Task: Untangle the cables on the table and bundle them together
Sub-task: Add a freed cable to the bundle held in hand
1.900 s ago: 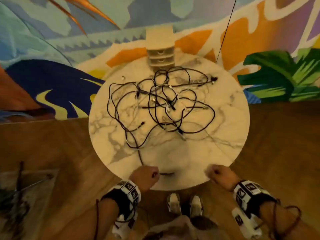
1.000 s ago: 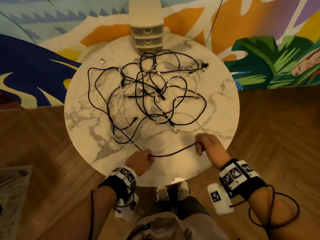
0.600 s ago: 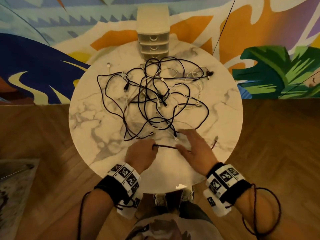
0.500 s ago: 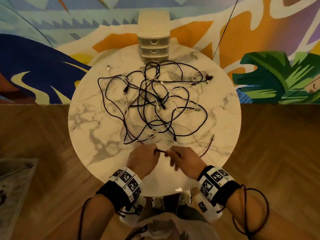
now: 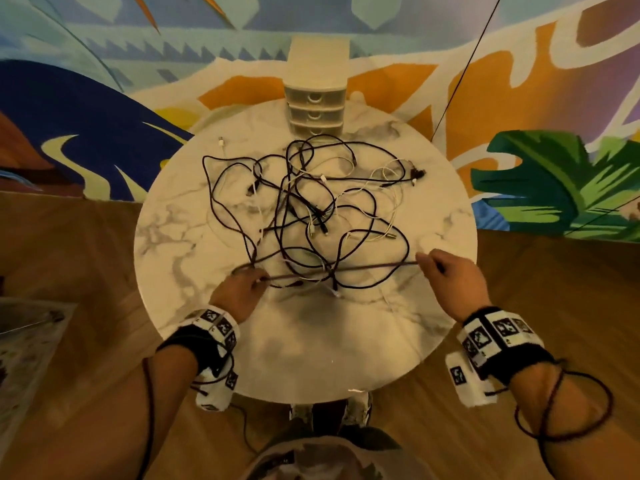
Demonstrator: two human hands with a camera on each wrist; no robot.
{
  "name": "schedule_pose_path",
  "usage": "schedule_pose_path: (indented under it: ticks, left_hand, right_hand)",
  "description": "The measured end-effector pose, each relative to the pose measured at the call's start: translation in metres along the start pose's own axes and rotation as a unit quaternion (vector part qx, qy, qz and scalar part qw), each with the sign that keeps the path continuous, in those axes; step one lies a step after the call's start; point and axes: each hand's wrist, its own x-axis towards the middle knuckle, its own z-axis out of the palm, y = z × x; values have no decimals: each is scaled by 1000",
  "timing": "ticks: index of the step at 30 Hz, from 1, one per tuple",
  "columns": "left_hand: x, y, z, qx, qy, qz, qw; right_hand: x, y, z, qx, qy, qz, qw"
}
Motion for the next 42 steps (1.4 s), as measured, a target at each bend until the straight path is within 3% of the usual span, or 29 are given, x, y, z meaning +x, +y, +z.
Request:
schedule_pose_path:
  ticks: [2, 4, 7, 9, 12, 14, 16, 18, 20, 23, 24, 27, 30, 32, 34, 36, 38, 42]
  left_hand:
    - [-7, 6, 10, -5, -59, -11, 998]
    - [-14, 14, 11, -69, -39, -7, 997]
    - [-20, 21, 11, -65, 18, 18, 998]
    - [-22, 25, 11, -37, 47, 26, 998]
    - [-24, 31, 14, -32, 78, 44, 995]
    - [-27, 34, 16, -23, 81, 49, 995]
    - [-29, 33, 19, -20, 69, 38, 997]
    - [-27, 34, 20, -14, 57, 28, 998]
    - [-25, 35, 21, -20, 53, 32, 998]
    - [-19, 30, 25, -36, 35, 23, 998]
    - [-16, 25, 28, -46, 29, 9, 998]
    - [-2, 3, 27, -73, 31, -29, 996]
    - [19, -12, 11, -109, 85, -37, 990]
    - [26, -17, 3, -150, 98, -36, 983]
    - [30, -17, 3, -194, 58, -41, 978]
    - [30, -12, 2, -200, 5, -44, 979]
    - [29, -1, -6, -175, 1, -30, 984]
    - [21, 12, -22, -190, 142, 43, 970]
  right_hand:
    - [1, 23, 11, -52, -76, 46, 995]
    - [-2, 21, 18, -80, -88, 48, 992]
    - [-15, -27, 38, -35, -64, -86, 994]
    - [-23, -75, 59, -20, -159, -138, 977]
    - [-20, -109, 96, -10, -305, -110, 946]
    - [-14, -113, 107, -16, -278, -114, 954]
    - [-9, -113, 106, -39, -169, -159, 972]
    - [-5, -113, 103, -107, -121, -221, 962]
    - [-1, -114, 106, -178, -164, -250, 938]
    - [4, -117, 110, -120, -291, -209, 926]
    - [3, -118, 109, -101, -300, -204, 926]
    - [6, -128, 88, -90, -250, -244, 933]
    - [20, -137, 52, -25, -123, -262, 957]
    - [28, -133, 33, 41, -23, -246, 968]
    - [28, -125, 25, 94, 41, -191, 976]
    - [27, -123, 20, 154, 70, -146, 975]
    - [29, -126, 10, 205, 78, -137, 966]
    - [44, -125, -7, 214, 52, -110, 969]
